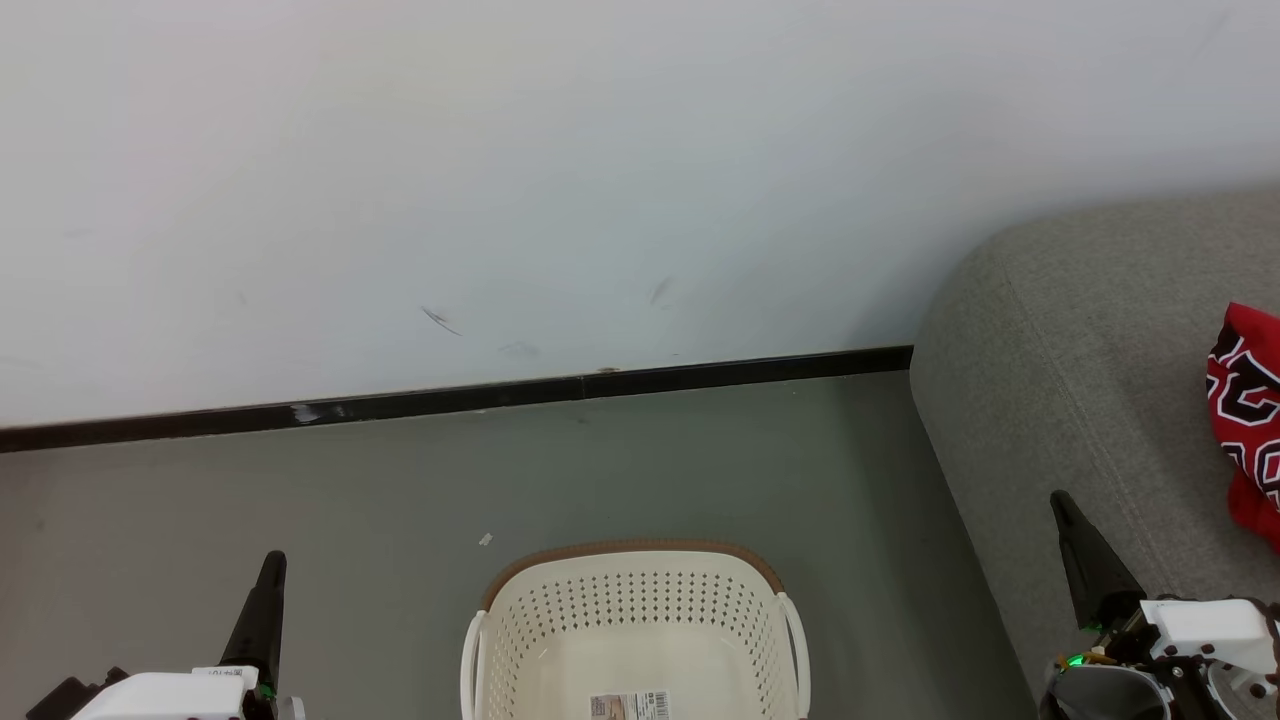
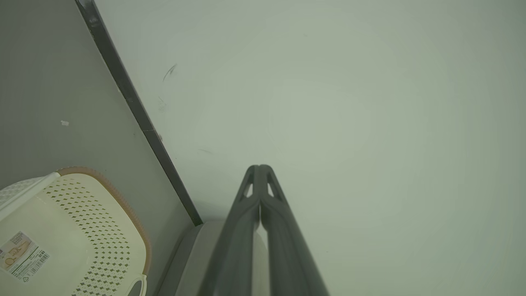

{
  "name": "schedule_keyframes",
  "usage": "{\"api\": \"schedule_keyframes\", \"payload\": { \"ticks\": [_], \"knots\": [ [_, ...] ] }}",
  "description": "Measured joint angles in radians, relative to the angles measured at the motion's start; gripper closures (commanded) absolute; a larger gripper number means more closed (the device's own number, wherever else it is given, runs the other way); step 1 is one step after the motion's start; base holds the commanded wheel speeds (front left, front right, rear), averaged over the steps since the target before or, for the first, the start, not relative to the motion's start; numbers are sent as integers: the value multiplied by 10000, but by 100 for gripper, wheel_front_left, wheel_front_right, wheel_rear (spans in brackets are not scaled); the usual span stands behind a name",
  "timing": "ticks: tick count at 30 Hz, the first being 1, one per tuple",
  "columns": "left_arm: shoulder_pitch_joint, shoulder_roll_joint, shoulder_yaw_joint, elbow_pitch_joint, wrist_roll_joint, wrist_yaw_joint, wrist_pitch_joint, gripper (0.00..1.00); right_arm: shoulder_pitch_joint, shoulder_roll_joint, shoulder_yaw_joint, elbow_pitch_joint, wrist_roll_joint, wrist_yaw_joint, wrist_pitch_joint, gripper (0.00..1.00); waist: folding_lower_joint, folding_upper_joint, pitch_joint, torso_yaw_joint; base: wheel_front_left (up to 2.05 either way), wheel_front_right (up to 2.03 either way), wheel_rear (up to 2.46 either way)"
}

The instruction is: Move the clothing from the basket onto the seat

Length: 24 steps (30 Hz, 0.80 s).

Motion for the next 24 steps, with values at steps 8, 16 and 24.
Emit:
{"api": "schedule_keyframes", "payload": {
  "ticks": [8, 16, 24],
  "knots": [
    [0, 0, 0, 2, -2, 0, 0, 100, 0, 0, -2, 0, 0, 0, 0, 100, 0, 0, 1, 0, 0, 0, 0],
    [0, 0, -2, 6, -2, 0, 0, 100, 0, 0, -2, 0, 0, 0, 0, 100, -1, 0, 2, 1, 0, 0, 0],
    [0, 0, -2, 10, -2, 0, -2, 100, 0, 0, -2, 0, 0, 0, 0, 100, -2, 0, 2, 1, 0, 0, 0]
  ]
}}
